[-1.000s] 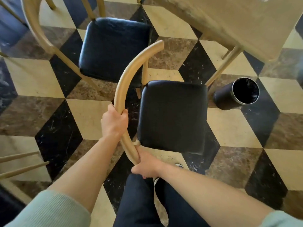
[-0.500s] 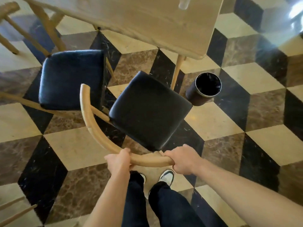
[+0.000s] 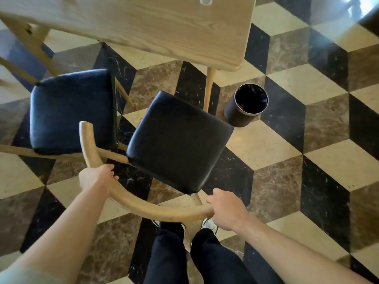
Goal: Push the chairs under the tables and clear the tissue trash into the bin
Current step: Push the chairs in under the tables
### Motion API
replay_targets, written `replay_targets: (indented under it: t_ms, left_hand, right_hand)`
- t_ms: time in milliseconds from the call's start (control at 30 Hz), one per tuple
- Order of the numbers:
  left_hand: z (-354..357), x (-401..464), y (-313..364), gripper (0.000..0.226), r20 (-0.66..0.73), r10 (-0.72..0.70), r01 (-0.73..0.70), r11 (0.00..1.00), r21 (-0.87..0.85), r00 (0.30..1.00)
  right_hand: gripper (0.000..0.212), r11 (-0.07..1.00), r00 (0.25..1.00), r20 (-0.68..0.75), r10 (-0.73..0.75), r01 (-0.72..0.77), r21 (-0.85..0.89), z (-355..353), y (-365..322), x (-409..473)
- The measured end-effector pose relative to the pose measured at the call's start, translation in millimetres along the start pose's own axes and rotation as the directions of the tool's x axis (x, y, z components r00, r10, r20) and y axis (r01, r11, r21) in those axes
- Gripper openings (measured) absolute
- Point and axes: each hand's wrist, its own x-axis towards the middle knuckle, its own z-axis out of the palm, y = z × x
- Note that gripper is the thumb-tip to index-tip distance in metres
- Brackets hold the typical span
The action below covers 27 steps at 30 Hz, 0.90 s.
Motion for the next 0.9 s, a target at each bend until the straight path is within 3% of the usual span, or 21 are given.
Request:
replay_targets:
  t_ms: [100,267,333,467,600,700,900]
  left_hand:
    - [-7.1,2.1,-2.1,0.033,-0.009,0.043,-0.043,0.999,0.017,0.999]
    - [-9.6,4.1,0.3,0.044,0.003,0.009,-0.009,0.999,-0.03,1.0]
    - [-16.0,8.0,9.7,0.04,-0.024,-0.018,0.017,0.998,-0.057,1.0]
    - [-32.1,21.7,21.6,0.04,-0.061,-0.056,0.053,0.997,-0.049,0.997]
    - [-22.7,54.3,-0.2,0.05,-0.086,-0.089,0.077,0.989,-0.129,0.992]
    - [-22.4,25.0,18.2,0.036,-0.073,-0.127,0.113,0.979,-0.169,0.989]
    - [-6.9,27.8,43.3,0.041,-0.089,-0.098,0.078,0.975,-0.208,0.991]
  right_hand:
    - [0.025,0.999,0.999,0.036,-0.001,0.003,-0.043,-2.1,-3.2,0.5]
    - [0.017,0.987,1.0,-0.019,0.01,-0.012,-0.158,-41.7,3.5,22.8]
    - [0.013,0.983,0.995,-0.085,-0.054,0.038,-0.18,-65.9,-3.8,39.7]
    - [0.015,0.968,0.985,-0.09,-0.151,0.129,-0.214,-83.7,-26.9,59.8]
    - [0.016,0.96,0.987,-0.082,-0.137,0.112,-0.255,-95.7,-23.4,82.0]
    - [0.014,0.951,0.988,-0.078,-0.133,0.105,-0.291,-109.2,-20.8,99.3]
    - [0.013,0.941,0.992,-0.062,-0.109,0.083,-0.329,-127.3,-10.8,119.2]
